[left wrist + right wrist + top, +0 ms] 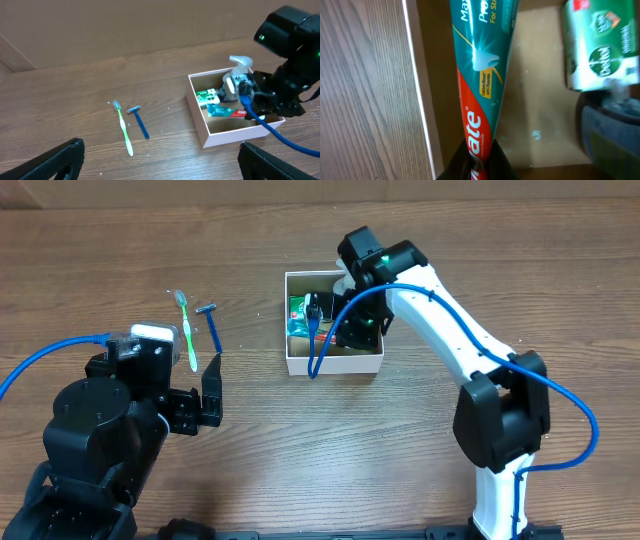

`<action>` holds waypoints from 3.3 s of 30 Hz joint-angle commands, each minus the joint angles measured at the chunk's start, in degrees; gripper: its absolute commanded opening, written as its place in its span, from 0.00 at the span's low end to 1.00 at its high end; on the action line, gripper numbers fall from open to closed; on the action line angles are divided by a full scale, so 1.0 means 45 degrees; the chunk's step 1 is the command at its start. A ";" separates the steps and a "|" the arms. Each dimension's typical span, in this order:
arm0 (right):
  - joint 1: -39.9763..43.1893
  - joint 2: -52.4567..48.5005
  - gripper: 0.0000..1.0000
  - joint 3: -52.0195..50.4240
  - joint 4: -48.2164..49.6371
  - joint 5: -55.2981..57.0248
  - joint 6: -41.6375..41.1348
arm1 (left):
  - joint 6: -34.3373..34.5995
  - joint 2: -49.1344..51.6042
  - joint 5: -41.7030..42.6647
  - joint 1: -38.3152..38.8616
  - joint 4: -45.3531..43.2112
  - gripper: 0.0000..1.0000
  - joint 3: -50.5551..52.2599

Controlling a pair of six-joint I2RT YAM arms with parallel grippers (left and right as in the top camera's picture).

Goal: Pack container

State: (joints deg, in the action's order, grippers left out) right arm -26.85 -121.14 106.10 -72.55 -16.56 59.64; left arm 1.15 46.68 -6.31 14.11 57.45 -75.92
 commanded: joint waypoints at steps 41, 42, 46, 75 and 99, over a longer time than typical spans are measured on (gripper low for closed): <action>0.0797 0.4070 0.73 0.6441 -0.5246 0.0345 -1.0613 | 0.0029 0.0019 -0.0165 -0.0073 -0.0053 1.00 -0.0165; 0.0806 0.4299 0.73 0.6441 -0.5425 0.0345 -1.0608 | 0.0029 0.0019 -0.0165 -0.0073 -0.0053 1.00 -0.0165; 0.0821 0.5367 0.73 0.6319 -0.5440 0.0831 -1.1162 | 0.0029 0.0019 -0.0165 -0.0073 -0.0053 1.00 -0.0165; 0.0831 1.1390 1.00 -0.2429 -0.3322 0.1297 -1.2356 | 0.0029 0.0019 -0.0165 -0.0073 -0.0053 1.00 -0.0165; 0.0831 1.1390 1.00 -0.2433 -0.3317 0.1297 -1.2356 | 0.0034 0.0029 0.0175 -0.0073 0.0238 1.00 -0.0165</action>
State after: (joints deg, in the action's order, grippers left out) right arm -23.29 -70.26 95.24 -87.88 -11.11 4.47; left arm 1.17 46.68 -6.20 14.11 57.74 -75.92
